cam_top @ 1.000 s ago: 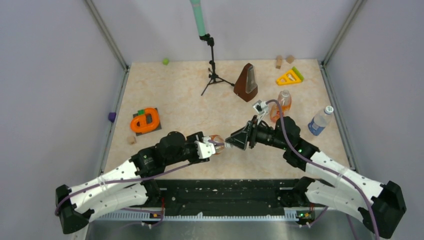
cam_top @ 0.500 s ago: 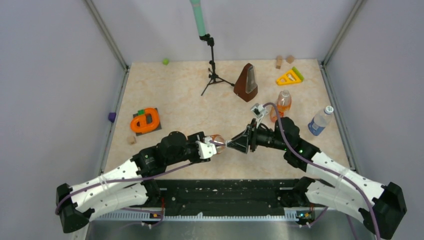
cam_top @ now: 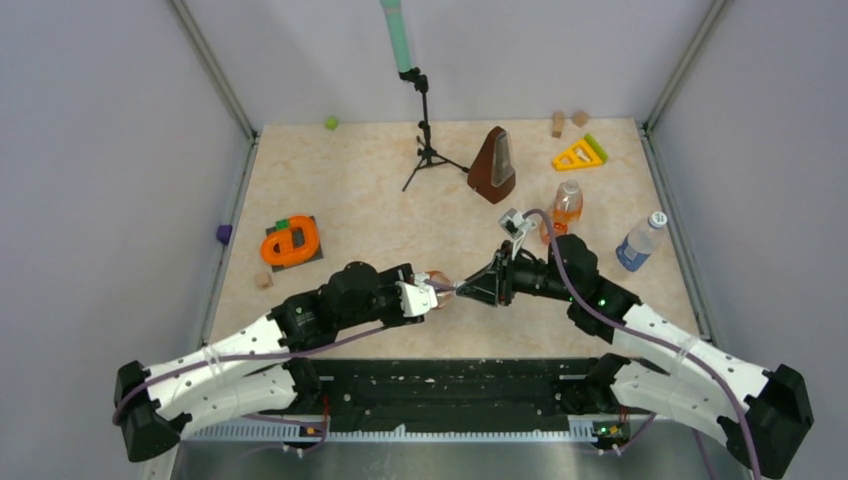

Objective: Unscrew the bottle caps
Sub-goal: Unscrew the bottle cap from the plastic bottle.

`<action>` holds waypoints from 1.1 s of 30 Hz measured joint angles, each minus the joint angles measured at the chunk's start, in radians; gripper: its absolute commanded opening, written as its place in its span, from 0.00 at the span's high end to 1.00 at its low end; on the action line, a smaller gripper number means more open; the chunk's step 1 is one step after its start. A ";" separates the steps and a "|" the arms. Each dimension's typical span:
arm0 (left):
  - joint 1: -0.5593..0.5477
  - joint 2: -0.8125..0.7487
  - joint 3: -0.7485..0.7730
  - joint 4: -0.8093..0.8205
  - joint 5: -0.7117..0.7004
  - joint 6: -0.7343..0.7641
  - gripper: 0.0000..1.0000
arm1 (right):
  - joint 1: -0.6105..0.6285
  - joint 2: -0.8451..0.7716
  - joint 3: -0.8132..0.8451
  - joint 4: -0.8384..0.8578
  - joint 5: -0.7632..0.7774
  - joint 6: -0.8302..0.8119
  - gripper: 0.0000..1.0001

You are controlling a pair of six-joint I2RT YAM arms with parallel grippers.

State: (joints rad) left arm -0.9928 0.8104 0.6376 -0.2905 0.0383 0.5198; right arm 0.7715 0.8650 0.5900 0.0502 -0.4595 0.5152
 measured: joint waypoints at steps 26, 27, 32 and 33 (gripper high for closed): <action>0.047 0.024 0.104 -0.138 0.101 -0.204 1.00 | -0.002 -0.013 0.060 -0.037 -0.127 -0.403 0.45; 0.048 0.022 0.105 -0.134 0.085 -0.207 1.00 | -0.002 -0.013 0.065 -0.043 -0.119 -0.394 0.39; 0.078 0.007 0.101 -0.103 0.012 -0.169 1.00 | 0.000 -0.028 0.066 -0.047 -0.026 -0.262 0.35; 0.078 0.003 0.097 -0.097 0.010 -0.154 1.00 | 0.000 -0.033 0.066 -0.043 -0.012 -0.235 0.35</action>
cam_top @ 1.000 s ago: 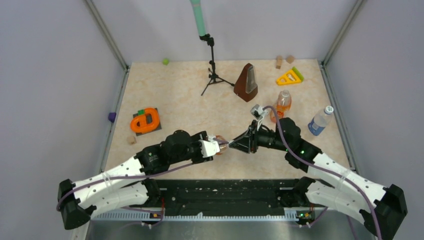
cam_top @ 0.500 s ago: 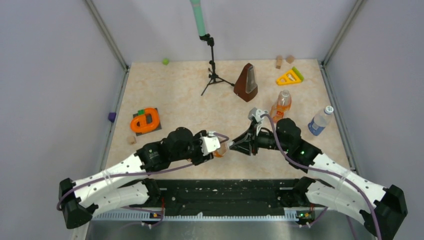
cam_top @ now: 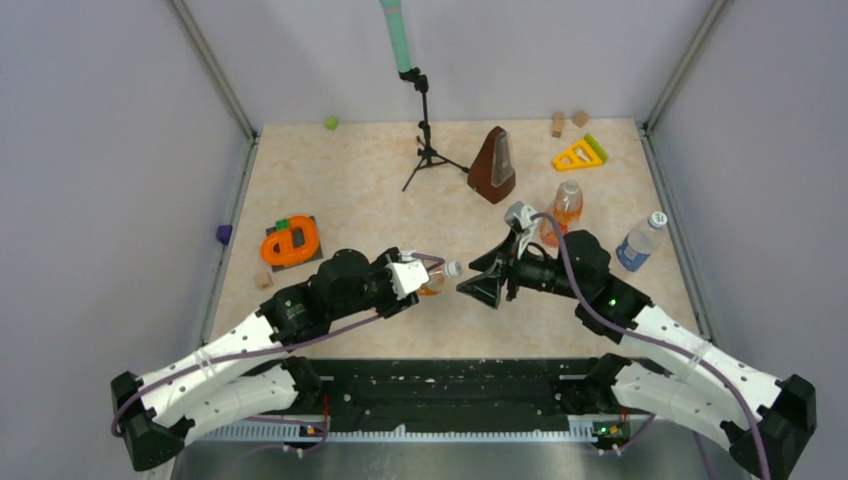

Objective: Unscrew the bottle caps
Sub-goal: Unscrew the bottle cap from the plastic bottle.

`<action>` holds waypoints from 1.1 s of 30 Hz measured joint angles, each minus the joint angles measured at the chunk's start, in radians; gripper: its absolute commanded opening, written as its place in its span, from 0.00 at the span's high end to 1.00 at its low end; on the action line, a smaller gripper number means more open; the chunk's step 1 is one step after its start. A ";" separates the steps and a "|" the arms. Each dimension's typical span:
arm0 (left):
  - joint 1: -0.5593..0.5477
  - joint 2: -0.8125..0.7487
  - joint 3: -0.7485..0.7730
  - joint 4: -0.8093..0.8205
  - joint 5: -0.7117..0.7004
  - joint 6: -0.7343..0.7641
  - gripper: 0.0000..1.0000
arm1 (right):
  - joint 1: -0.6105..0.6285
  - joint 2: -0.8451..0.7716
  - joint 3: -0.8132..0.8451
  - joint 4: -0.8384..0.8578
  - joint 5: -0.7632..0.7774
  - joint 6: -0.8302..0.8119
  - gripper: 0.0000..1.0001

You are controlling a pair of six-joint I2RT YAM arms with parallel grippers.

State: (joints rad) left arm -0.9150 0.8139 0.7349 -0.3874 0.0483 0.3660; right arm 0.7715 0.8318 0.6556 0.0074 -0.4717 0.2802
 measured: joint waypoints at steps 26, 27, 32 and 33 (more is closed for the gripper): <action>-0.106 -0.036 -0.103 0.162 -0.031 0.177 1.00 | 0.000 0.039 -0.040 0.148 0.098 0.453 0.48; -0.107 -0.030 -0.103 0.162 -0.034 0.180 1.00 | 0.000 0.043 -0.040 0.148 0.087 0.452 0.46; -0.108 -0.020 -0.103 0.159 -0.048 0.182 1.00 | 0.000 0.046 -0.040 0.093 0.075 0.419 0.44; -0.109 -0.020 -0.103 0.159 -0.050 0.182 1.00 | 0.000 0.040 -0.039 0.077 0.077 0.411 0.45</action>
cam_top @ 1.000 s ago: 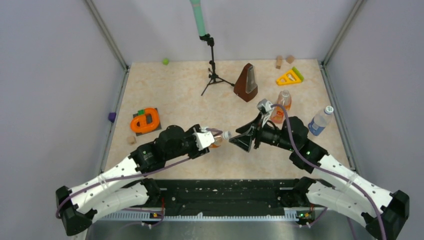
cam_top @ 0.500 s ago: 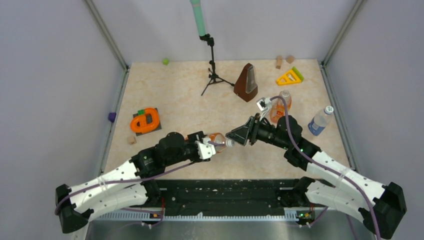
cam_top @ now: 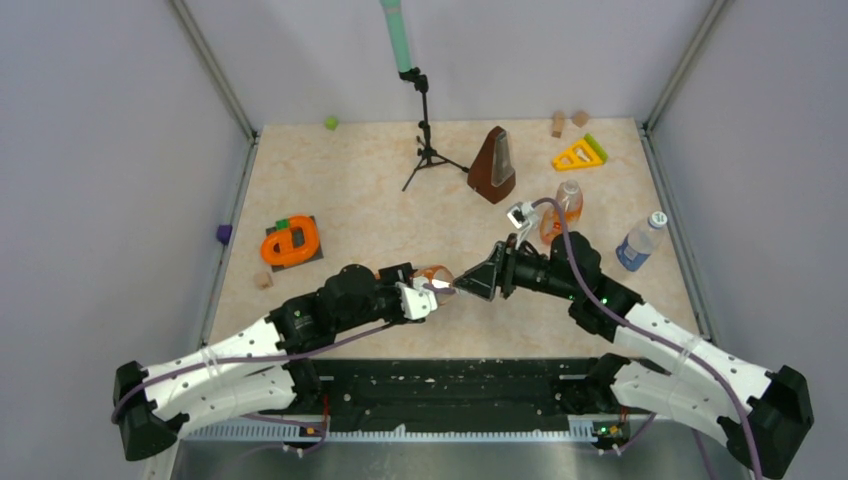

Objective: Unscrew the bottle caps
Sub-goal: Unscrew the bottle cap from the plastic bottle.

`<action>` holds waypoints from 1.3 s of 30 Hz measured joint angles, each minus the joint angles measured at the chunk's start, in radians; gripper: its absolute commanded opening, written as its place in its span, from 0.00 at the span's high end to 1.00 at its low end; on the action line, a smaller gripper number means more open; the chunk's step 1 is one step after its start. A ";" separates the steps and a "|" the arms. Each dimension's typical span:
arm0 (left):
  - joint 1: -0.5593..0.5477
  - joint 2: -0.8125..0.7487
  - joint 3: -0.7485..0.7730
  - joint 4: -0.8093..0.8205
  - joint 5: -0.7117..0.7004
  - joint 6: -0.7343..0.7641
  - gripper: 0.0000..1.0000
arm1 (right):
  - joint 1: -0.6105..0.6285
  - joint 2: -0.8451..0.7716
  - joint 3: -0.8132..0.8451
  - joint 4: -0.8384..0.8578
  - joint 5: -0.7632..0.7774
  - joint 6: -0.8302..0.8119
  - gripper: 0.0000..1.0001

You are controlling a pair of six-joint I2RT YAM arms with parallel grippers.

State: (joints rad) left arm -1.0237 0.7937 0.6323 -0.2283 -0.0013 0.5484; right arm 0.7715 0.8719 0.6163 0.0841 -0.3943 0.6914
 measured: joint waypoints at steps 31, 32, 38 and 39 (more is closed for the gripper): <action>0.000 -0.001 0.018 -0.081 -0.021 -0.076 1.00 | 0.000 -0.019 0.000 -0.069 -0.072 -0.214 1.00; 0.000 0.000 0.026 -0.093 -0.022 -0.086 1.00 | 0.001 -0.019 0.000 -0.063 -0.084 -0.243 1.00; 0.002 0.000 0.086 -0.204 -0.013 -0.148 1.00 | 0.020 -0.006 0.011 -0.039 -0.139 -0.442 1.00; 0.004 0.000 0.094 -0.217 -0.010 -0.154 1.00 | 0.022 0.000 0.018 -0.040 -0.151 -0.478 1.00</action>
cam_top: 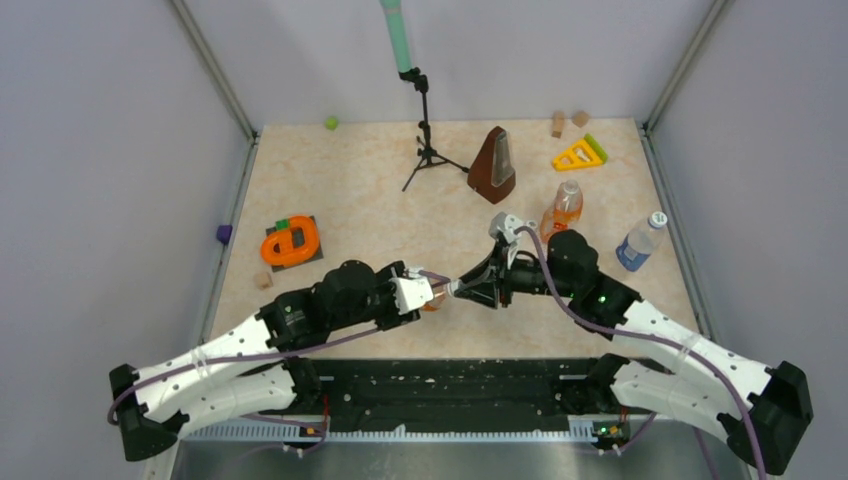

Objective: Unscrew the bottle caps
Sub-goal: Unscrew the bottle cap from the plastic bottle.

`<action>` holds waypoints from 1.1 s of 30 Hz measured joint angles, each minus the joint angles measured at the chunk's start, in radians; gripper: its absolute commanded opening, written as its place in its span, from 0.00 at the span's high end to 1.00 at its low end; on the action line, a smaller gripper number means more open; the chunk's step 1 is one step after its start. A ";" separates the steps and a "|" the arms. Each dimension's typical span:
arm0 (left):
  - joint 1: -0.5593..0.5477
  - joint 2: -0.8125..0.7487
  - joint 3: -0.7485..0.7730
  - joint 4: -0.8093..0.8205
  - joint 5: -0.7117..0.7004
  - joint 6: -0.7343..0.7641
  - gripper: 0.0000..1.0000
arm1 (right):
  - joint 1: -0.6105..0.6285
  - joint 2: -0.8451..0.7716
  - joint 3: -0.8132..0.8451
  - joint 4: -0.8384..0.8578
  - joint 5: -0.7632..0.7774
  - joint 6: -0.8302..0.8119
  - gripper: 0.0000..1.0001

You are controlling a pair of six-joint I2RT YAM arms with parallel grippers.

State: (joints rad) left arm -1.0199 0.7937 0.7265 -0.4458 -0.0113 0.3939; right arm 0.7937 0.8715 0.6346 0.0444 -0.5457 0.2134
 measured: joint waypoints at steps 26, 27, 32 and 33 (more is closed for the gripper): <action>0.084 -0.085 0.019 0.000 0.075 -0.024 1.00 | 0.051 -0.106 -0.080 0.088 -0.051 -0.399 0.34; 0.087 -0.093 0.005 0.029 0.058 -0.017 1.00 | 0.056 -0.144 -0.117 0.106 -0.018 -0.361 0.34; 0.084 -0.071 -0.013 0.053 0.027 0.029 1.00 | 0.061 -0.283 -0.202 0.152 0.143 -0.177 0.34; 0.079 -0.057 -0.013 0.056 0.020 0.039 1.00 | 0.062 -0.300 -0.202 0.155 0.180 -0.137 0.36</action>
State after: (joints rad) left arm -0.9405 0.7368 0.7136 -0.3897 0.0086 0.4332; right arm 0.8555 0.5716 0.4324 0.1993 -0.3656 0.0761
